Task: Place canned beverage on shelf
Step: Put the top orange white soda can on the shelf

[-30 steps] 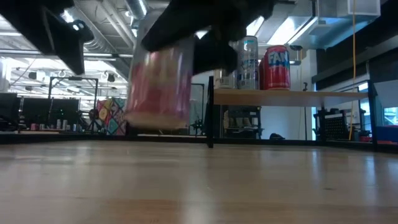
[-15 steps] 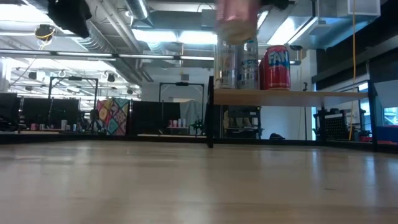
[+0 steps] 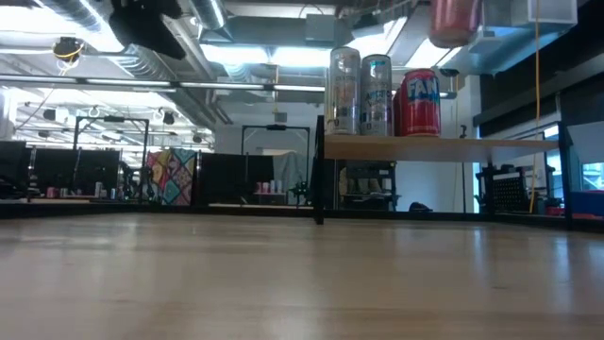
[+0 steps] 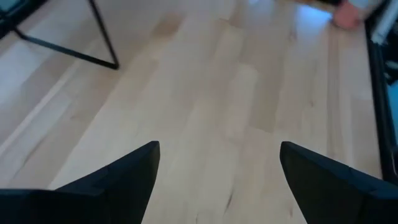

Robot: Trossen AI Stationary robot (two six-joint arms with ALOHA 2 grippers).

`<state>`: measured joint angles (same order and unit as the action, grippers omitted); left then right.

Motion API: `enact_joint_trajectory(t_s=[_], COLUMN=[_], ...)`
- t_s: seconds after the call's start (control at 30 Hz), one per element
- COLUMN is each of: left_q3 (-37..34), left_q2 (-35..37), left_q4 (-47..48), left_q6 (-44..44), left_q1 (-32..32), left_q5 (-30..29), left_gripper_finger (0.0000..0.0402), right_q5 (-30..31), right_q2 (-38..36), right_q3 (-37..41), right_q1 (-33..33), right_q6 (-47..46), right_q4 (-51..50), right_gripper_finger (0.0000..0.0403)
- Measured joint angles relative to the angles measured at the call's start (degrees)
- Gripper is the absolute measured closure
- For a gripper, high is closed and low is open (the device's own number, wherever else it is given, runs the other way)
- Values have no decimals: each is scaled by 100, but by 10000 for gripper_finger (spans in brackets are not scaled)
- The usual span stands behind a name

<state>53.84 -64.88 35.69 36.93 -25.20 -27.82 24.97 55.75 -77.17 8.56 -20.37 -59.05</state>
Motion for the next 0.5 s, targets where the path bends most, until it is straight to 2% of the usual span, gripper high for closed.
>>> enact_joint_trajectory(t_s=[0.23,0.5], left_q3=[0,0], left_q2=[0,-2], left_q4=[-121,-112], left_q6=[451,441], left_q1=[397,868], left_q5=[-56,-23], left_gripper_finger=[72,72], right_q5=[-54,-836], right_q2=[-647,-599], right_q3=[-4,-4], right_q1=[-1277,-2803], right_q6=[726,1352], right_q4=[-306,-439], right_gripper_finger=[140,140])
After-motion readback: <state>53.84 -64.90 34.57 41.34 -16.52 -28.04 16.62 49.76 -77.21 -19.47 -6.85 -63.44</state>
